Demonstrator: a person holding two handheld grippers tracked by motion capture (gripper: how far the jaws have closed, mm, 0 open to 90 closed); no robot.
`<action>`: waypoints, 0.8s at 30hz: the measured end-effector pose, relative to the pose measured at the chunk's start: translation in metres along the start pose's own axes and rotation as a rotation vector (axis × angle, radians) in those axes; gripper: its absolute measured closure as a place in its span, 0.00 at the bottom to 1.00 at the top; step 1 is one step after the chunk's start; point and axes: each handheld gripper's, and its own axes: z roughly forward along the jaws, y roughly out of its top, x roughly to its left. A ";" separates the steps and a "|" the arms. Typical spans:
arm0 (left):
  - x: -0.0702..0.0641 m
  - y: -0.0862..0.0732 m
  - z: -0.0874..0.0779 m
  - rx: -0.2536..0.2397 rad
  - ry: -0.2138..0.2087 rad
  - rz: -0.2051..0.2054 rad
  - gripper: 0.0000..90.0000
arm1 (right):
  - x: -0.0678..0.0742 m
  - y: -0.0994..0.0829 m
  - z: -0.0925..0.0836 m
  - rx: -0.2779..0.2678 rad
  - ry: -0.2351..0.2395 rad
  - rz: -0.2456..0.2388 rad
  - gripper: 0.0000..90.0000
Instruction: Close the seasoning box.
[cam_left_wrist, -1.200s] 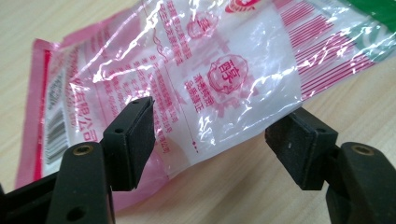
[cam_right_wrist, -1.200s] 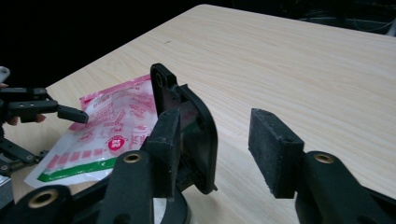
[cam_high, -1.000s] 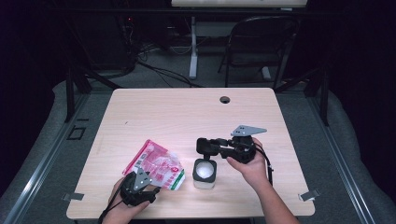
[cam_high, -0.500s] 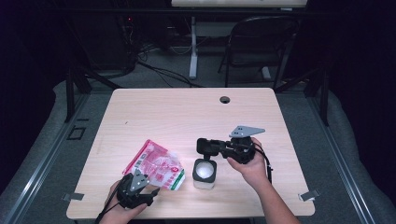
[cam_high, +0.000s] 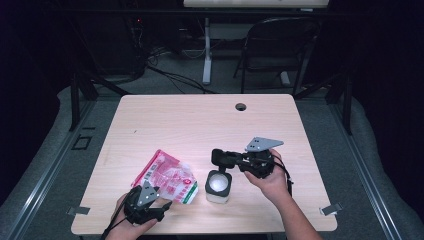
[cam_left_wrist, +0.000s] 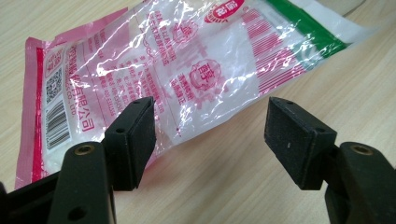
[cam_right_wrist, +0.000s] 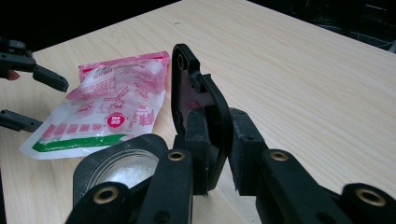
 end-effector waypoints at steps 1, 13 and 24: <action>0.000 0.000 0.000 0.000 0.000 0.000 0.38 | 0.000 0.000 0.000 0.000 0.000 0.000 0.88; 0.007 0.005 -0.009 -0.046 -0.004 -0.043 0.38 | 0.004 0.002 -0.005 -0.030 0.007 0.003 0.88; 0.012 0.004 -0.013 -0.060 0.006 -0.056 0.38 | 0.008 0.003 -0.007 -0.043 0.006 0.001 0.87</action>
